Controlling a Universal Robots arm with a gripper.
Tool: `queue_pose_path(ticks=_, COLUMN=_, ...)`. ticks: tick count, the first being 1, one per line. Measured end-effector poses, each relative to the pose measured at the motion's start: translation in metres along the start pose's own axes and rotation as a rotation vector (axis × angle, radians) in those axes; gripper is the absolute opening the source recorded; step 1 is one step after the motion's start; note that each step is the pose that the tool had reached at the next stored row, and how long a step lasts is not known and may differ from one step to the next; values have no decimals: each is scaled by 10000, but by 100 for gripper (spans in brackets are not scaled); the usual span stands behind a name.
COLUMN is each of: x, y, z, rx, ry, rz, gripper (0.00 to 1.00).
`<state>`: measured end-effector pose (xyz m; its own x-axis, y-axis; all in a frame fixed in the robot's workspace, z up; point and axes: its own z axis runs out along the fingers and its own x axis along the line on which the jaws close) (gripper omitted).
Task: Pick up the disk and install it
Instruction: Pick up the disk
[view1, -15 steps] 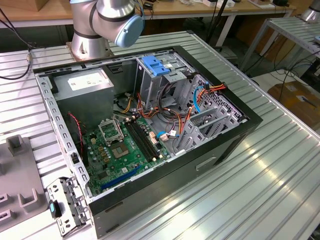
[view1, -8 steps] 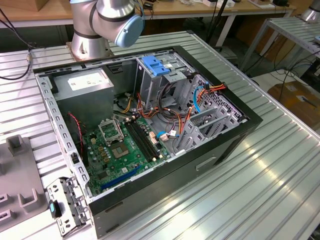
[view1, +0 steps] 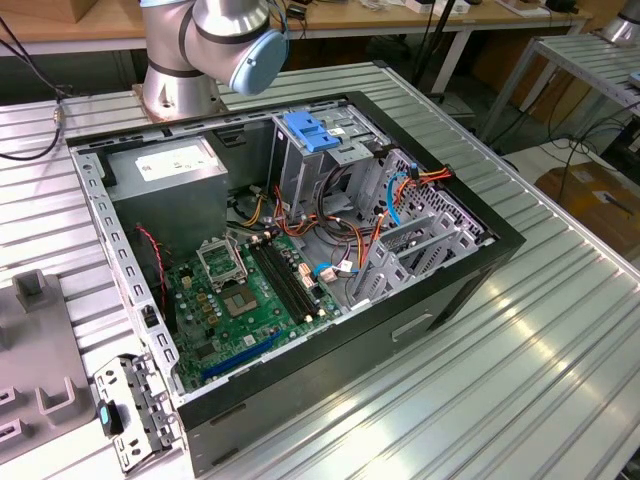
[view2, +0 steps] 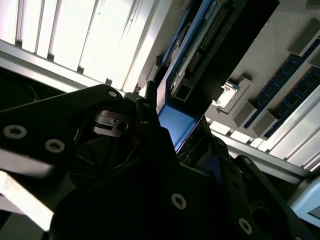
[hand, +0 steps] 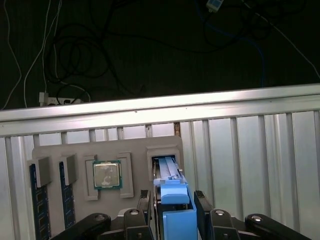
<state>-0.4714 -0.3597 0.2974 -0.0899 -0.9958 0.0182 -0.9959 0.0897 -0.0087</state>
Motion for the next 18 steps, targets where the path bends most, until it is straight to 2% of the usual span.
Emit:
queue_pose_path(ticks=8, x=0, y=0, z=1, rx=0, ry=1, rz=0, gripper=47)
queue_pose_path(ticks=10, x=0, y=0, z=1, rx=1, ry=0, rz=0, gripper=46)
queue_pose_path(ticks=11, x=0, y=0, z=1, rx=0, ry=1, rz=0, gripper=39)
queue_pose_path(ticks=18, x=0, y=0, z=2, rx=0, ry=0, rz=0, gripper=38)
